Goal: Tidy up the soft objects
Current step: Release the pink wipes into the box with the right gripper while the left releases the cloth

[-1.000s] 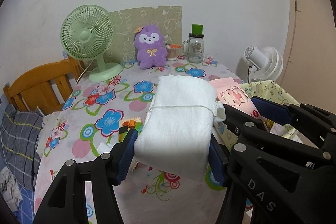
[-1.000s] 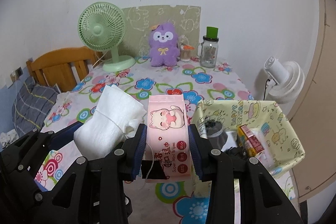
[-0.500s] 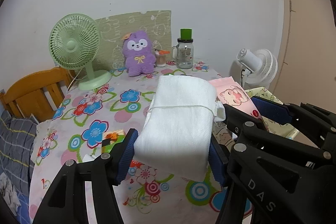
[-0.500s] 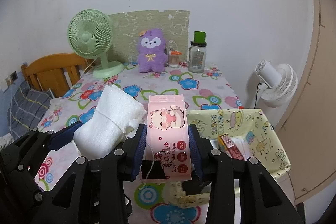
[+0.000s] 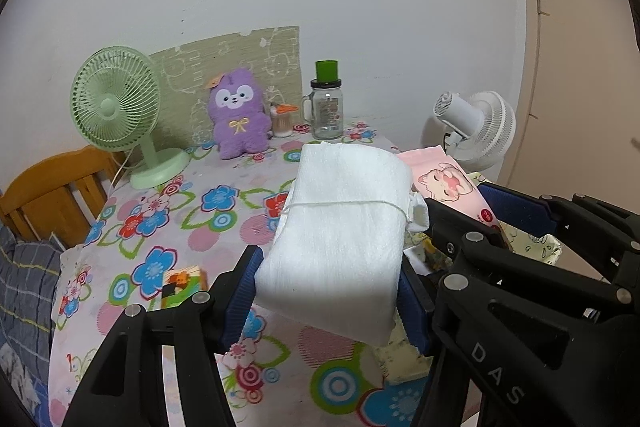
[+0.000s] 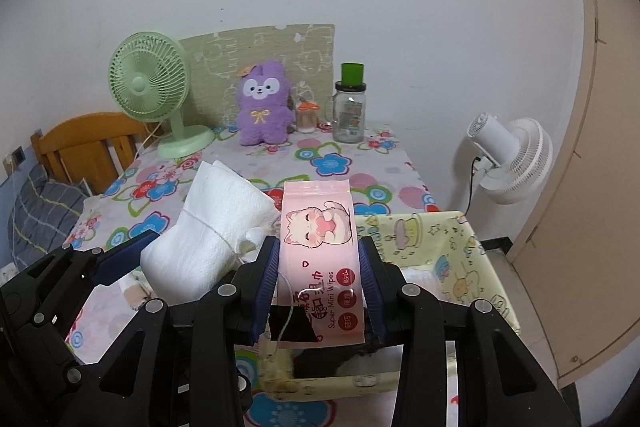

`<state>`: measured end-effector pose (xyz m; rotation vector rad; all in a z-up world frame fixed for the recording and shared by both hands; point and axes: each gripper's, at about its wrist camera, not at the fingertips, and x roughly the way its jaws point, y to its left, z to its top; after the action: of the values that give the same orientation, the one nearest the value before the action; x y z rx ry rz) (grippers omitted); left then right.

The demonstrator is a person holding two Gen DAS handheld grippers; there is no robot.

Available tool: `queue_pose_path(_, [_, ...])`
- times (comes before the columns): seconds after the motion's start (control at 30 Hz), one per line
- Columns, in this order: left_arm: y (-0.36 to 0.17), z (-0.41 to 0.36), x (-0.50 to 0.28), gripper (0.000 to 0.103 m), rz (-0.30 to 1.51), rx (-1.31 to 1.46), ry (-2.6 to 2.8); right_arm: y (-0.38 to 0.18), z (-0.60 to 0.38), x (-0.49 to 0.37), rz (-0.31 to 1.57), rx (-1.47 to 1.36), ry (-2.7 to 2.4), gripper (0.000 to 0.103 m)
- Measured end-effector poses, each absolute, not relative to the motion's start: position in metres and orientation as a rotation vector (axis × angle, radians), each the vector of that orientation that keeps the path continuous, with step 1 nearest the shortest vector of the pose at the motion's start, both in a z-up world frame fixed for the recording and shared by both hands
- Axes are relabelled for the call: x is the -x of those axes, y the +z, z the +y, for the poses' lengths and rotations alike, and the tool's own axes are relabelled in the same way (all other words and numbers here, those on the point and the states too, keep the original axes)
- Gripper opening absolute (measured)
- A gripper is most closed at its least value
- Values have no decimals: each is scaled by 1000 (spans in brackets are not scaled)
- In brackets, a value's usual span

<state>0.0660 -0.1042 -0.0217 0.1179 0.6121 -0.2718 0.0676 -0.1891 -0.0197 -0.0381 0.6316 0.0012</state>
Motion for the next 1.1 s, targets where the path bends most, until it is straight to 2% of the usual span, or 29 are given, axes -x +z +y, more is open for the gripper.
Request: queue_pose_path(1.1, [-43, -190, -93, 68, 678, -167, -366, -41, -281, -84, 676, -40, -104, 43])
